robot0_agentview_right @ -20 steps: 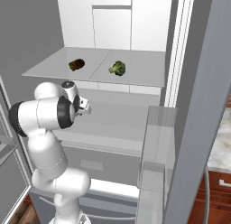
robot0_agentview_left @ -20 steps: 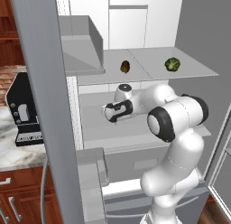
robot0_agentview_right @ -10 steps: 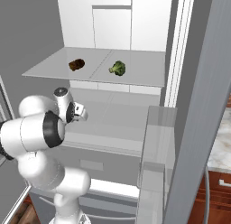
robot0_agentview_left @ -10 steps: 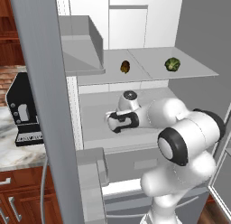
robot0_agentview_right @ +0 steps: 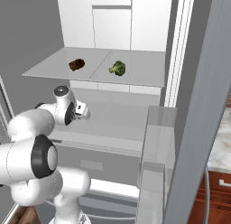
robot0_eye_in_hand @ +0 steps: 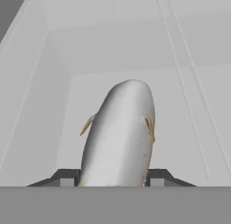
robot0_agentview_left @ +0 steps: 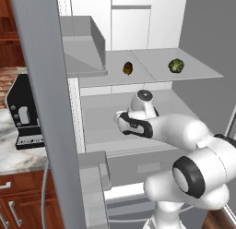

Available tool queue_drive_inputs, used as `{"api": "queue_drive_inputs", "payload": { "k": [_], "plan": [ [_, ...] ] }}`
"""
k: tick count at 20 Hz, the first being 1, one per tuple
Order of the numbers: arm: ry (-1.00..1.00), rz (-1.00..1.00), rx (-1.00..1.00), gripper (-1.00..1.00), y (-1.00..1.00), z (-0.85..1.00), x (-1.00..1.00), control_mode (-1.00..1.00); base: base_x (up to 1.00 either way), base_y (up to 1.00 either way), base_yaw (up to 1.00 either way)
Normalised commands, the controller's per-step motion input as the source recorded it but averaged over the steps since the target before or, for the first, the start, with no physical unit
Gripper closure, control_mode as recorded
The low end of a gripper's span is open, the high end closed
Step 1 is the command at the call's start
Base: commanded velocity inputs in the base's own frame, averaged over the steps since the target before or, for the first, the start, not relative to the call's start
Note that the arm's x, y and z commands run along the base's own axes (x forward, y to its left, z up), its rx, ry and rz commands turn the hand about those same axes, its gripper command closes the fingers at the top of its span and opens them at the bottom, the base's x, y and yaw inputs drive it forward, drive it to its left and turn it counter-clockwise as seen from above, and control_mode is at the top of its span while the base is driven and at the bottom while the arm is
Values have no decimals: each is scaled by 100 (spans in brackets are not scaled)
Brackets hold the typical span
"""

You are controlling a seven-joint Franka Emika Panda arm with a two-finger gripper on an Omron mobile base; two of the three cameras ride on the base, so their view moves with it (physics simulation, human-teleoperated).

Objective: Gather the broccoli and sweet potato from the fridge and place them on a tray on the dining counter. Then gather the chicken drumstick and fish from the fridge and place them on the other tray.

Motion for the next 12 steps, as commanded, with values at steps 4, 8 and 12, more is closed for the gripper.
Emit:
{"api": "queue_drive_inputs", "payload": {
  "k": [4, 8, 12],
  "plan": [
    [2, 0, 0, 100, -18, 67, -21, -100, 0, 0, 0],
    [4, 0, 0, 100, -16, 61, -31, -100, 0, 0, 0],
    [2, 0, 0, 100, -13, 37, -39, -100, 0, 0, 0]
  ]
}}
